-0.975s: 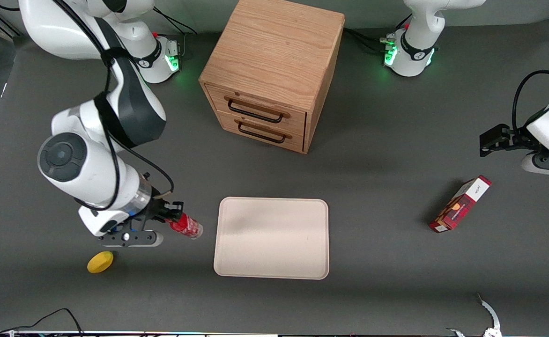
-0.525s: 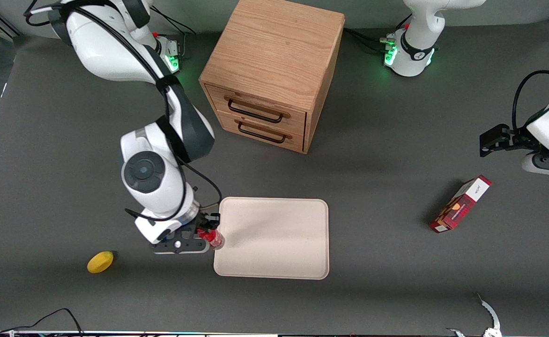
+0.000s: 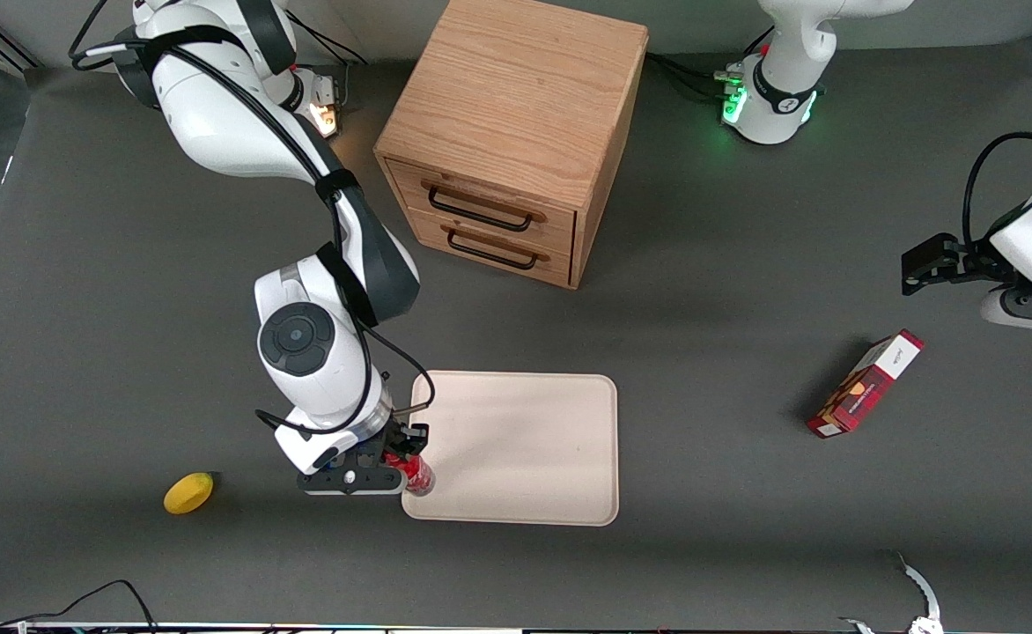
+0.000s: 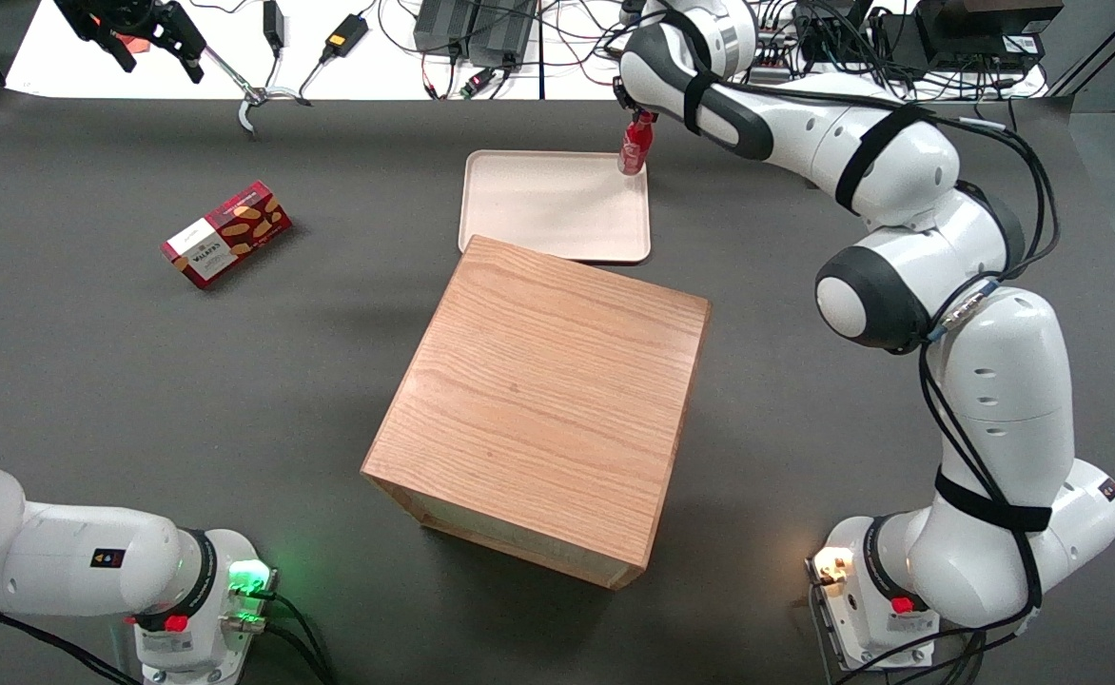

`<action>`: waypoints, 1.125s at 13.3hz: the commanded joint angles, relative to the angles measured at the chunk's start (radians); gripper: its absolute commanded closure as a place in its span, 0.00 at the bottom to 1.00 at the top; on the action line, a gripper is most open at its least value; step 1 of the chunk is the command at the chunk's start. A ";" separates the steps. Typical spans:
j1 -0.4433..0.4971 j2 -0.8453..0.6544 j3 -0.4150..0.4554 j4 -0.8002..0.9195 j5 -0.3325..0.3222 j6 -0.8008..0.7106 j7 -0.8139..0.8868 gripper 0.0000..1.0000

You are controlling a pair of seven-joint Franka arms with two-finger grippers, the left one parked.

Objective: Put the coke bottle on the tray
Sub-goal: 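Lower the bottle onto the tray's edge and open the right gripper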

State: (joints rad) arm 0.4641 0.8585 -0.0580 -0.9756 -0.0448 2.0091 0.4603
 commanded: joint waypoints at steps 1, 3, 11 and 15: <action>0.008 0.039 -0.006 0.055 -0.009 0.016 0.032 1.00; 0.008 0.050 -0.003 0.055 -0.006 0.025 0.037 1.00; 0.022 0.076 0.000 0.052 -0.004 0.039 0.101 1.00; 0.025 0.082 0.000 0.048 -0.004 0.039 0.104 0.68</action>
State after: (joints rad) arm 0.4807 0.9180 -0.0537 -0.9649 -0.0448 2.0430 0.5330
